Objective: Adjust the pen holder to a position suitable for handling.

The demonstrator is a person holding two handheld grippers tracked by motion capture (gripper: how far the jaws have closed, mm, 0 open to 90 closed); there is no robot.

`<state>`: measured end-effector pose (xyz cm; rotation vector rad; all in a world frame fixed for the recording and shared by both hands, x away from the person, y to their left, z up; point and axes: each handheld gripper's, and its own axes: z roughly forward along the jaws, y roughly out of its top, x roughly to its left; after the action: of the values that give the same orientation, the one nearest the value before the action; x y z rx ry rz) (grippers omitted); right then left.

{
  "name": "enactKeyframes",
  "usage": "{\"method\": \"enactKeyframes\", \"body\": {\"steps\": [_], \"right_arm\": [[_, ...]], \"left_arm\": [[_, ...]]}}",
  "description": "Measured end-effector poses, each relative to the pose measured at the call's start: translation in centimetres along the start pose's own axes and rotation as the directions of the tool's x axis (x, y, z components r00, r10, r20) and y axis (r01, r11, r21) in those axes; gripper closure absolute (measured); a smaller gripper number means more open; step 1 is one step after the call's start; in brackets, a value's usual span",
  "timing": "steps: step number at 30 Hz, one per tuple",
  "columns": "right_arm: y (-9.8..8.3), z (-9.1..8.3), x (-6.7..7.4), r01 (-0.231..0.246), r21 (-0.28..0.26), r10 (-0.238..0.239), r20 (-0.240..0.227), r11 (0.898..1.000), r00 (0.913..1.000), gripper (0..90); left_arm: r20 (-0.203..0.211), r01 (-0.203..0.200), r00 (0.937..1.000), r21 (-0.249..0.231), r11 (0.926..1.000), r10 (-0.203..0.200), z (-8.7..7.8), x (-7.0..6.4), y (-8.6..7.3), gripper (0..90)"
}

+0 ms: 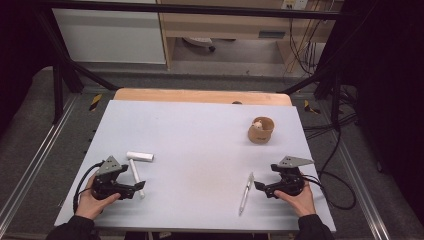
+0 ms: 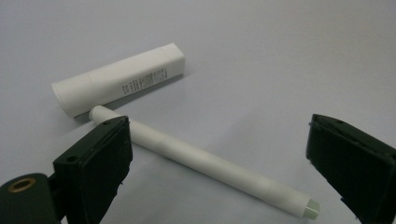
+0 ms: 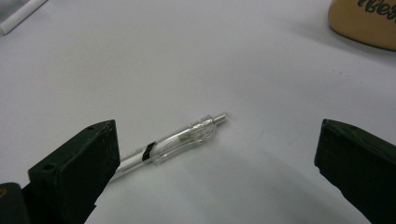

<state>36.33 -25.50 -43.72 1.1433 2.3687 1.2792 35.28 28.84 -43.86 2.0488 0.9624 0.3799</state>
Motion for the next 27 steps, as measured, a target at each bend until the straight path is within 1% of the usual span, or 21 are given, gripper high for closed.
{"method": "enactKeyframes", "body": {"steps": [2,3,5,7,8,9,12,16,24,27], "right_arm": [[0.1,0.0,0.1,-0.002,0.000,0.002,0.001,1.000,1.0000,0.7],[0.3,0.1,0.2,0.010,-0.003,-0.010,0.005,1.000,0.9999,0.7],[0.5,0.2,0.3,0.014,0.000,-0.014,0.012,1.000,0.9998,0.7],[0.8,0.4,0.4,0.019,0.005,-0.020,0.030,1.000,0.9994,0.7],[0.8,0.4,0.4,0.019,0.005,-0.020,0.030,1.000,0.9994,0.7],[1.2,0.6,0.4,0.019,0.002,-0.020,0.045,1.000,0.9988,1.1],[1.7,0.8,0.6,0.023,0.000,-0.023,0.055,1.000,0.9982,1.1],[2.4,1.0,0.6,0.040,-0.006,-0.040,0.076,0.999,0.9963,1.4],[4.4,1.2,0.6,0.058,-0.038,-0.054,0.101,0.998,0.9934,2.4],[5.3,1.4,0.3,0.071,-0.038,-0.066,0.117,0.997,0.9909,2.5]], "left_arm": [[-0.001,0.002,1.0000,0.001,1.0000,-0.002,0.0,0.0,0.0,7.0],[-0.001,0.002,1.0000,0.001,1.0000,-0.002,0.0,0.0,0.0,7.0],[-0.002,0.001,1.0000,0.002,1.0000,-0.001,0.0,0.1,0.0,7.0],[-0.003,0.001,1.0000,0.002,1.0000,-0.001,0.0,0.1,0.0,7.0],[-0.003,0.003,1.0000,0.002,1.0000,-0.003,0.0,0.1,0.0,7.0],[-0.004,0.003,1.0000,0.001,1.0000,-0.003,0.0,0.1,0.0,7.0],[-0.005,0.006,1.0000,0.002,1.0000,-0.006,0.0,0.1,0.0,7.0],[-0.006,0.007,1.0000,0.001,1.0000,-0.007,0.0,0.2,0.0,7.0],[-0.011,0.013,0.9998,-0.003,0.9999,-0.013,0.0,0.1,0.0,6.9],[-0.011,0.013,0.9998,-0.001,0.9999,-0.013,0.0,0.2,0.0,6.9]]}}
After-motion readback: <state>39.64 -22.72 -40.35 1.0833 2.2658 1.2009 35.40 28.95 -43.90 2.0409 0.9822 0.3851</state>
